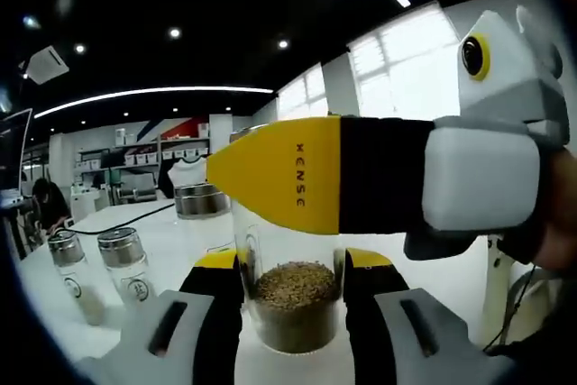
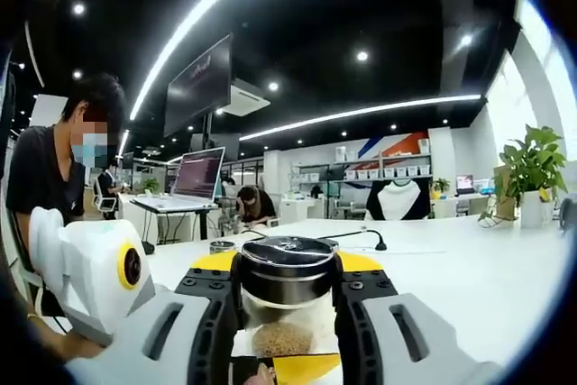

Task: Rotate the seasoning bottle until the label or dispensing opening points toward the visible target arrow and the bottle remains upright within the marked orientation range

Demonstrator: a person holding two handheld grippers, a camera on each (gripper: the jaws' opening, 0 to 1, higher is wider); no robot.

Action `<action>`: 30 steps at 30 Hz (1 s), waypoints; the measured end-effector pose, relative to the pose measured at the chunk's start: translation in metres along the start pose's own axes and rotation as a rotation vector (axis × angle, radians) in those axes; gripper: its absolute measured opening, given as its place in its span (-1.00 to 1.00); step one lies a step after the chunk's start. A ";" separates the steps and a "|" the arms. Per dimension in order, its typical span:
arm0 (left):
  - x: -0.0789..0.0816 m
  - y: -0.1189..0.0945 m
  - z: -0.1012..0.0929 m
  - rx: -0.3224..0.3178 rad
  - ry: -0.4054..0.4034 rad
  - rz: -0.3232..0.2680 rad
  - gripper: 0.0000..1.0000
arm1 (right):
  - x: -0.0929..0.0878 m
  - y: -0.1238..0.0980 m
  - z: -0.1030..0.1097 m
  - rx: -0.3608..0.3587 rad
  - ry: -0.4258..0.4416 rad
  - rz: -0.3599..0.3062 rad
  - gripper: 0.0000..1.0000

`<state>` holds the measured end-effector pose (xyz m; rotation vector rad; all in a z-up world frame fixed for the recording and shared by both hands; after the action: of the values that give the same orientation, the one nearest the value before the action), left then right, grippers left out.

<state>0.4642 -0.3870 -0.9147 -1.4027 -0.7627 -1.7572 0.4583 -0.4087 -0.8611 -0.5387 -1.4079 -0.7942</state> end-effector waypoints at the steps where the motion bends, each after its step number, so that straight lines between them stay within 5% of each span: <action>1: 0.000 0.000 0.000 0.000 -0.001 -0.002 -0.10 | 0.001 0.000 0.000 0.011 -0.009 -0.006 -0.25; 15: 0.014 -0.001 -0.003 -0.134 0.066 -0.045 -0.07 | 0.012 -0.010 -0.009 0.166 0.054 -0.034 -0.26; 18: 0.017 -0.003 -0.008 -0.230 0.023 -0.047 -0.08 | 0.014 -0.013 -0.011 0.191 0.073 -0.034 -0.26; 20: 0.021 -0.005 -0.011 -0.349 -0.041 -0.058 -0.09 | 0.016 -0.015 -0.010 0.194 0.051 -0.029 -0.27; 22: 0.027 -0.007 -0.009 -0.386 -0.079 -0.101 -0.10 | 0.018 -0.017 -0.007 0.228 0.034 -0.026 -0.27; 30: 0.029 -0.008 -0.010 -0.504 -0.067 -0.113 -0.08 | 0.021 -0.020 -0.003 0.310 0.080 -0.030 -0.27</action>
<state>0.4493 -0.3963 -0.8885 -1.7796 -0.4521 -2.0956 0.4447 -0.4269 -0.8427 -0.2438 -1.4337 -0.5988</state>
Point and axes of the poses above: the point that each gripper's makers call its tool centre point, and the gripper's own axes: y roughly forward along the fingers, z roughly to its left, x roughly out of its top, the point moved 4 cm from there along -y, roughly backward along the fingers, and after that the axes turned 8 degrees about y, right-handed, at the moved point
